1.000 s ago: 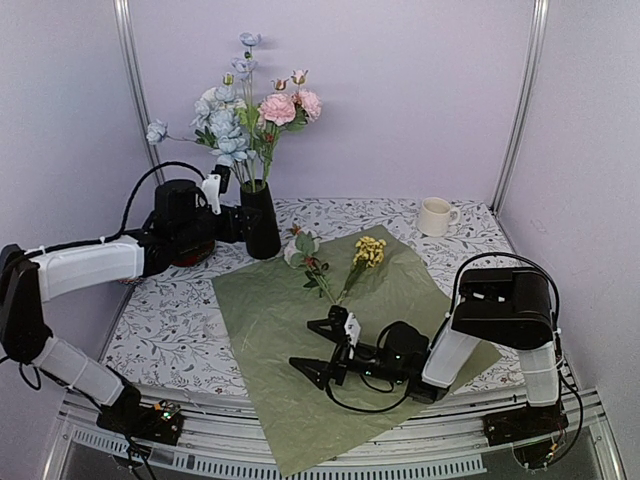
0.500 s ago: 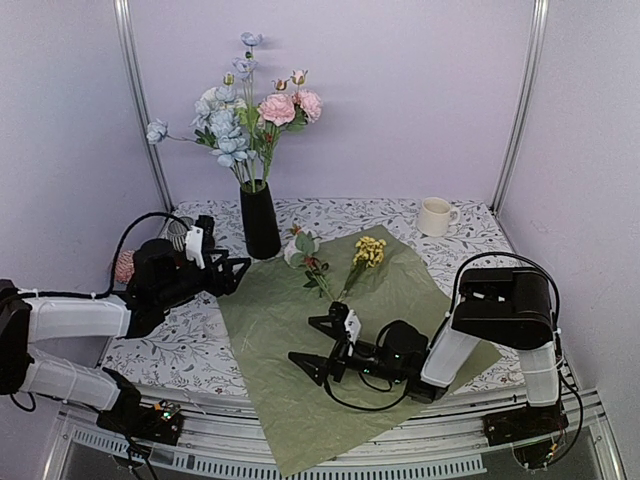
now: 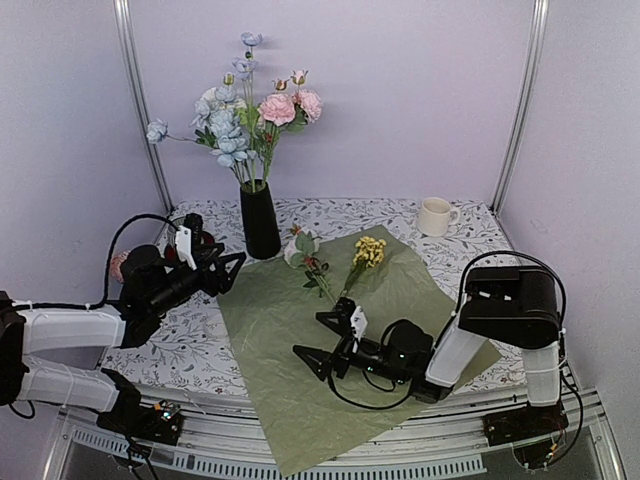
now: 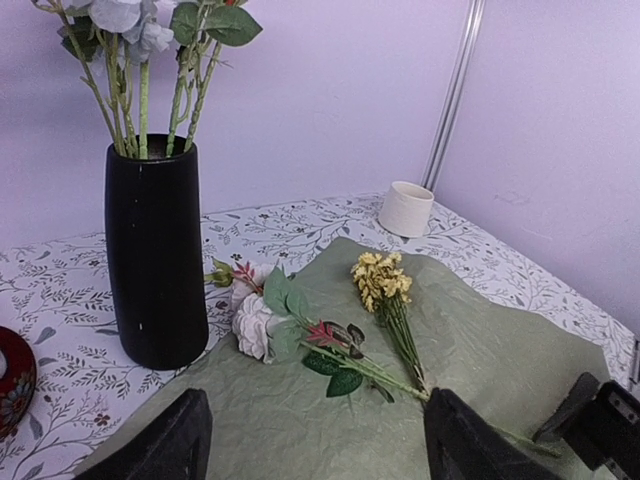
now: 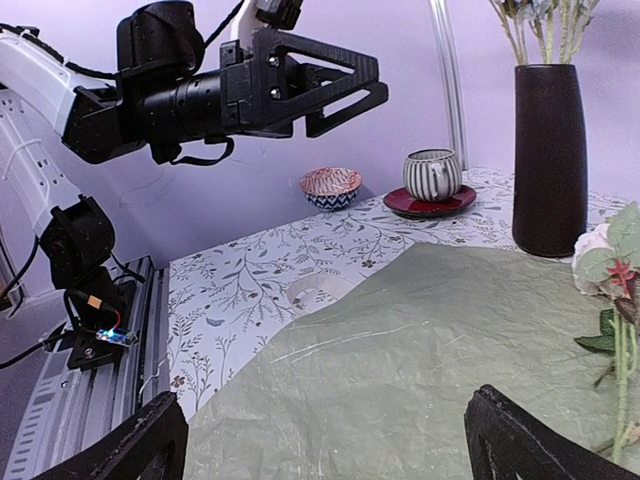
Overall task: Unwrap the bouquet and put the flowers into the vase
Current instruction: Pick up the fake flower from the flattened wrapping paper.
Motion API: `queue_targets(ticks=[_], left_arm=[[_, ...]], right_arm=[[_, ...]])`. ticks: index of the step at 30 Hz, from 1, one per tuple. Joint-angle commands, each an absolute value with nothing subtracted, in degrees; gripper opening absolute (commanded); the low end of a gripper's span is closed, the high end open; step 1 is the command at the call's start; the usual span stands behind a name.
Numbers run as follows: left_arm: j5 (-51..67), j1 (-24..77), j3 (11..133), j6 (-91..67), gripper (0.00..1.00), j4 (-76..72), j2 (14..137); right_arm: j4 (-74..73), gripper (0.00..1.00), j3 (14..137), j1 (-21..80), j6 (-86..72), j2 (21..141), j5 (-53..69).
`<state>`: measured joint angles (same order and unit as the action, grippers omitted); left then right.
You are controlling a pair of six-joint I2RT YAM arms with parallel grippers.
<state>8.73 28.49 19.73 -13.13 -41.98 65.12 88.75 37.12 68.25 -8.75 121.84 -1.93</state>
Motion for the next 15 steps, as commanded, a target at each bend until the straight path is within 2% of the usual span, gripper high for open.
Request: queue_targets(ticks=[1,5,15], left_arm=[[8.7,29.09,18.94,-12.97,0.75,-44.28,64.14],[7.81,29.26,18.21,-13.0,0.75,-45.29,63.78],[8.3,29.44,17.93,-12.82,0.75,-45.86,62.96]], right_arm=[[91.09,0.99,34.3,68.39,-5.39,114.37,-9.93],[75.13,0.99,35.79,68.4,-3.86,108.15,-19.2],[58.31,0.99,34.6,68.38,-1.85,99.47,-32.69]])
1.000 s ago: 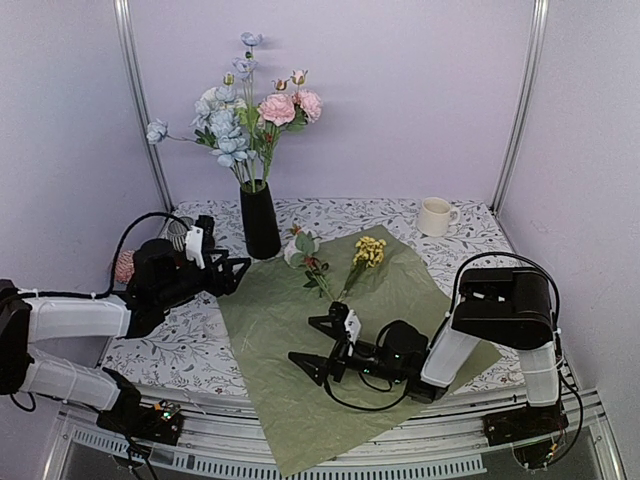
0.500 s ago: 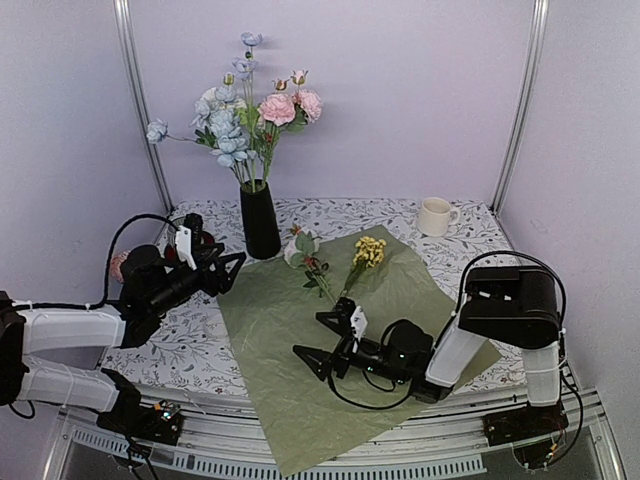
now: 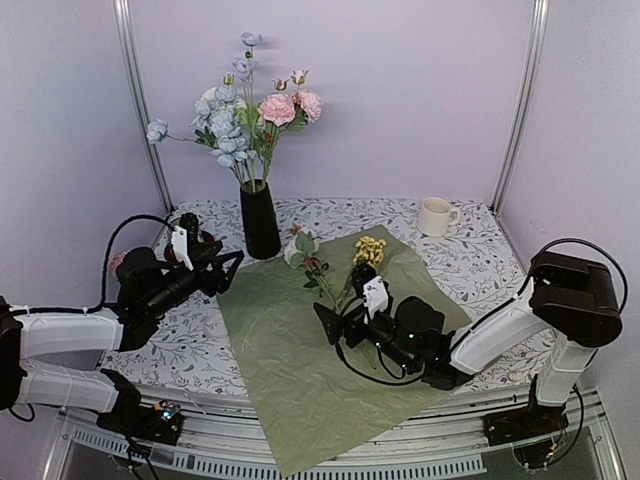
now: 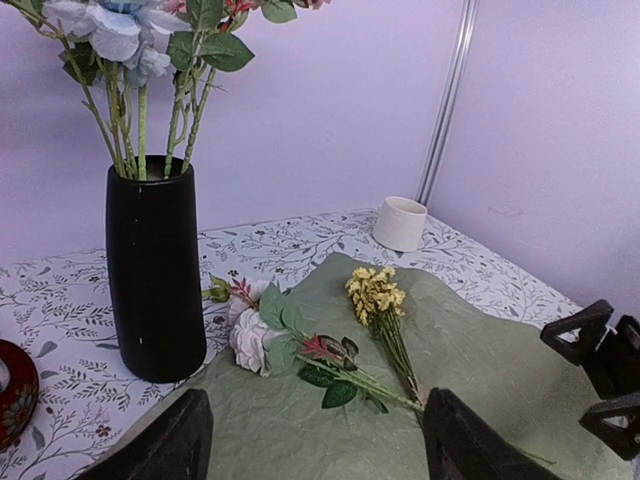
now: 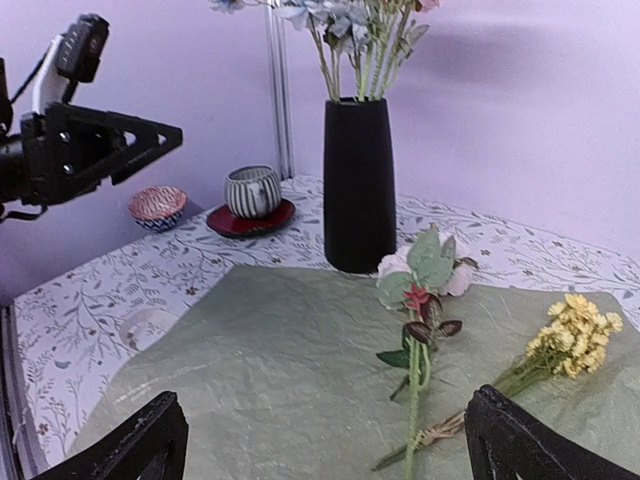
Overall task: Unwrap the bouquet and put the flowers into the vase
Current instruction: Pick up the fake flower from the flattened wrapping paper.
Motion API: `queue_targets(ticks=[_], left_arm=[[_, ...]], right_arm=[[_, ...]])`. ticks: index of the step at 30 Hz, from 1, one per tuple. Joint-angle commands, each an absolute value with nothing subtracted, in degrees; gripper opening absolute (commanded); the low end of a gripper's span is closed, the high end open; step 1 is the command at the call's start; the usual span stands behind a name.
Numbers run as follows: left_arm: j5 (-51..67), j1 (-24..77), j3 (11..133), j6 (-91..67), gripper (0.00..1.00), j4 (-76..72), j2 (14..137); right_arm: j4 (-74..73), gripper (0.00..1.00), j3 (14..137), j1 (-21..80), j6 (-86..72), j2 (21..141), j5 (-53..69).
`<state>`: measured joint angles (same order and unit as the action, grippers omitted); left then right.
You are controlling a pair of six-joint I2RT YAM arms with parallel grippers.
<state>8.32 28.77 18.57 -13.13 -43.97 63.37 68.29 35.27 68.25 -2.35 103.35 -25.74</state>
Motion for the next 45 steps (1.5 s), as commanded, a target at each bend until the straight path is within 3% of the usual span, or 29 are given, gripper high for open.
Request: queue_targets(ticks=[1,9,16,31,32,37,45], left_arm=[[8.41,29.43,17.93,-12.83,0.75,-45.94,63.05],[8.96,29.62,18.2,-12.88,0.75,-46.22,63.55],[9.14,29.86,18.23,-12.74,0.75,-46.14,63.47],[8.64,30.44,18.23,-12.13,0.75,-45.8,63.02],[8.61,30.44,18.21,-12.13,0.75,-45.79,62.95],[8.49,30.5,18.26,-12.13,0.75,-45.79,63.0],[8.4,30.78,18.46,-11.86,0.75,-45.7,63.52]], right_arm=[[56.58,0.99,34.41,68.39,-2.11,98.21,-32.4],[38.46,0.99,32.83,66.29,-4.37,87.9,-28.08],[41.8,0.99,25.34,62.3,-9.53,81.24,-23.06],[27.52,0.99,39.69,58.79,-13.1,94.66,-17.89],[26.83,0.97,40.08,58.46,-13.3,95.09,-17.36],[21.51,0.71,45.21,57.33,-14.74,99.11,-15.86],[11.66,0.58,54.96,56.15,-16.38,107.4,-15.25]])
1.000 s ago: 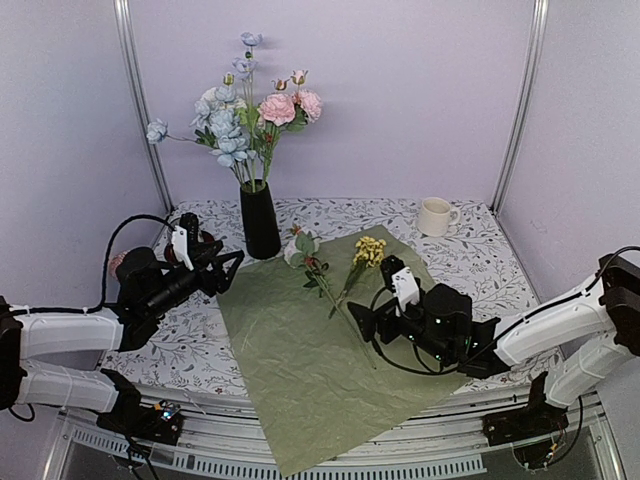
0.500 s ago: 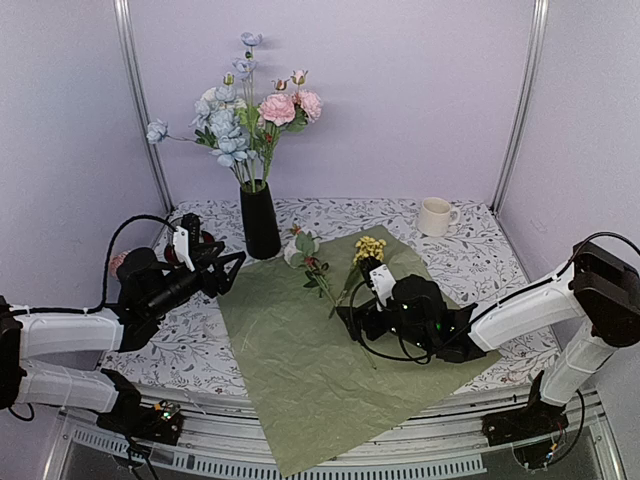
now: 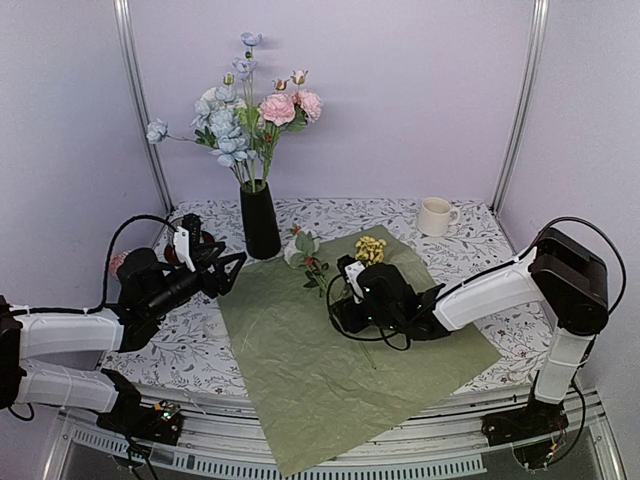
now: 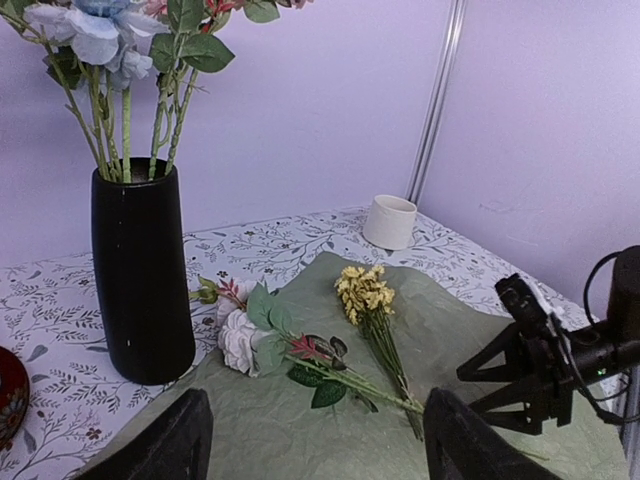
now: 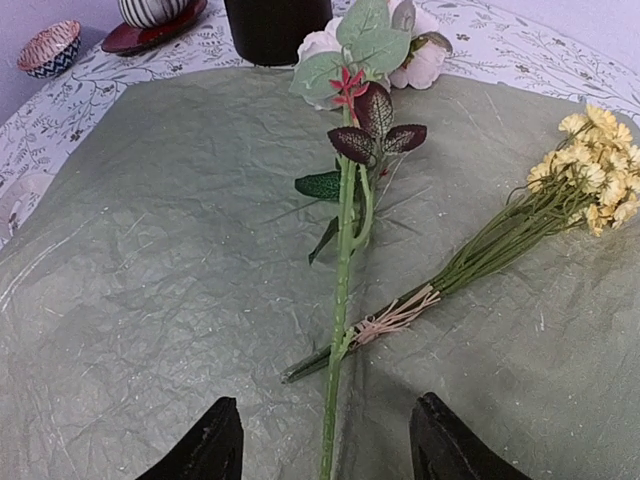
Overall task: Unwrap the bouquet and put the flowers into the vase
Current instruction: Pick up the fake flower from the flattened wrapping paper.
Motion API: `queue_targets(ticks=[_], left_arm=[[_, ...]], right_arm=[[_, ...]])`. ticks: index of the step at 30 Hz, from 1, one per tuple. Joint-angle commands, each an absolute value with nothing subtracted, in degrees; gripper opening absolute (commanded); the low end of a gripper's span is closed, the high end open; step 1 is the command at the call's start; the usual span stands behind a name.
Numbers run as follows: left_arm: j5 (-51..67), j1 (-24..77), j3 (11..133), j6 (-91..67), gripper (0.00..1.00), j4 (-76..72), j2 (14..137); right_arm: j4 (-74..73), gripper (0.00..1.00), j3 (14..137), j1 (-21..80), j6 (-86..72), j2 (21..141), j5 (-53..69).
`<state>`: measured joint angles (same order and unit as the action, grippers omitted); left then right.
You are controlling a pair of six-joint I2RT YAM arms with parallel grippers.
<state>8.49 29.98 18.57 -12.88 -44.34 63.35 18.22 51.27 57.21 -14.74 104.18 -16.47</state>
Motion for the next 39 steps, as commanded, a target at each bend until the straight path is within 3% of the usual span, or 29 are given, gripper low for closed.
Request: queue_targets(ticks=[1,11,33,34,37,39], left_arm=[[8.42,30.84,18.52,-11.86,0.75,-45.7,63.54],[8.37,30.93,18.59,-11.74,0.75,-45.62,63.63],[8.49,30.99,18.77,-11.67,0.75,-45.62,63.98],[8.49,30.97,18.73,-11.69,0.75,-45.62,64.06],[8.53,31.03,18.81,-11.68,0.75,-45.62,64.16],[8.6,31.03,18.85,-11.67,0.75,-45.57,64.16]], right_arm=[[10.82,0.56,55.85,56.01,-16.59,108.03,-15.16],[4.23,0.44,61.74,53.07,-19.15,113.34,-11.69],[0.67,0.35,65.5,53.08,-17.6,116.35,-9.4],[0.54,0.33,65.56,53.02,-17.58,116.42,-9.4],[1.72,0.12,64.61,53.32,-17.5,115.03,-9.57],[4.7,0.08,61.23,53.91,-16.99,112.44,-10.08]])
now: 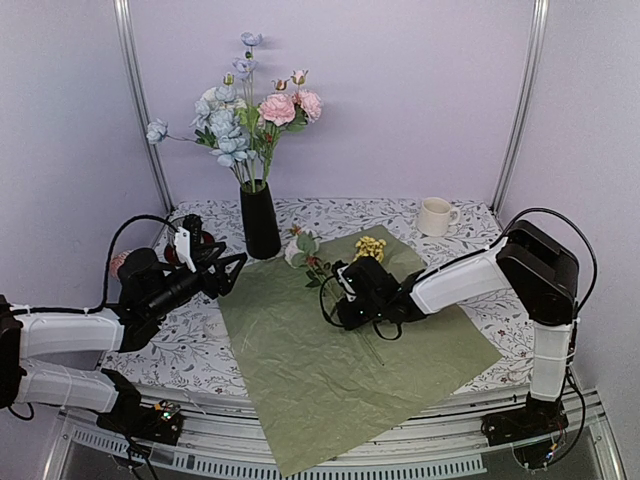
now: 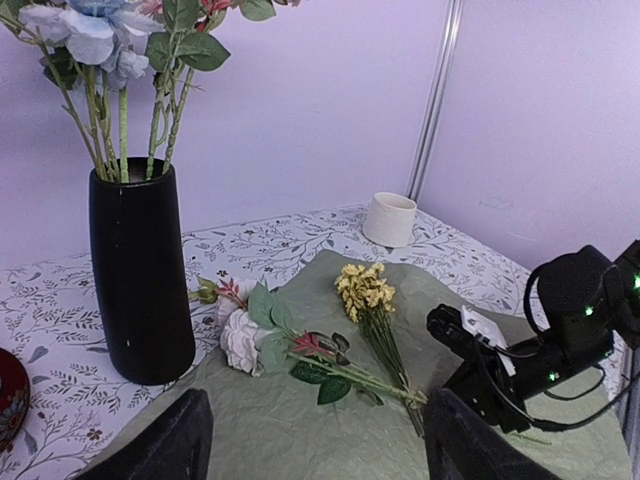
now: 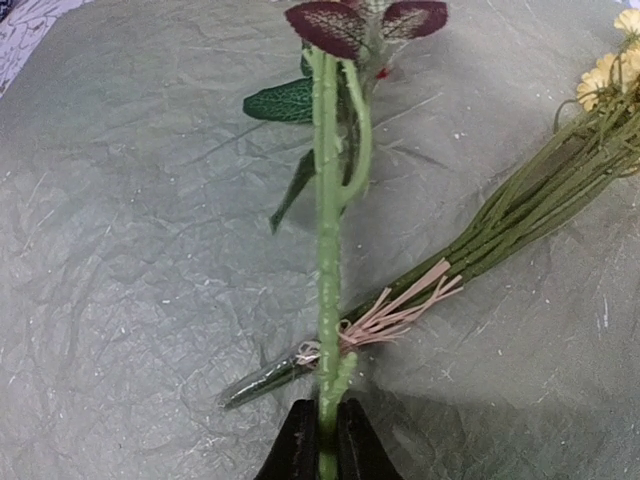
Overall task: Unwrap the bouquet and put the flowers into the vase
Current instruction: Pick up the fake flower from the flattened wrapping paper.
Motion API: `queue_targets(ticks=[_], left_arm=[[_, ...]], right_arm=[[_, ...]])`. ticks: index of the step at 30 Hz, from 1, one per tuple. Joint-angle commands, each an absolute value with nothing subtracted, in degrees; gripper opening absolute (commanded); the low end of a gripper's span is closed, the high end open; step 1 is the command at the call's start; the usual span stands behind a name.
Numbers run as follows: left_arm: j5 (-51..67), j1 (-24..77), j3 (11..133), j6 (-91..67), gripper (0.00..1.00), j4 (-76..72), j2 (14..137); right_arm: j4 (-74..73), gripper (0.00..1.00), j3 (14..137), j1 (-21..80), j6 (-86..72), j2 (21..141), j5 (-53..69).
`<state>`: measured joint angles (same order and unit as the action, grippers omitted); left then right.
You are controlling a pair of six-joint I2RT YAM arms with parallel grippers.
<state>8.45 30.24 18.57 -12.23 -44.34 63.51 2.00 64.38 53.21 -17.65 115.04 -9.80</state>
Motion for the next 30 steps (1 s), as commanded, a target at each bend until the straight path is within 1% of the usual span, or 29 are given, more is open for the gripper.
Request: queue_targets(ticks=[1,9,15,18,26,30], left_arm=[[8.61,31.03,18.81,-11.69,0.75,-45.53,64.16],[9.05,31.28,18.98,-11.73,0.74,-45.79,64.51],[9.34,31.54,17.88,-11.51,0.74,-46.92,62.88],[9.45,31.62,17.38,-11.43,0.74,-47.45,62.09],[10.07,31.77,16.84,-11.6,0.74,-48.14,61.0],[9.9,31.69,16.7,-11.51,0.74,-48.34,61.03]], right_arm=[[6.54,0.07,59.45,54.36,-16.61,110.78,-10.6],[21.33,0.04,46.09,58.9,-13.74,99.11,-16.83],[24.15,0.03,43.27,60.83,-13.85,95.39,-23.81],[27.64,0.03,41.55,61.08,-14.56,92.66,-22.93],[33.21,0.03,43.69,61.51,-11.08,85.74,-16.17],[34.5,0.03,49.0,61.52,-8.95,85.07,-15.69]])
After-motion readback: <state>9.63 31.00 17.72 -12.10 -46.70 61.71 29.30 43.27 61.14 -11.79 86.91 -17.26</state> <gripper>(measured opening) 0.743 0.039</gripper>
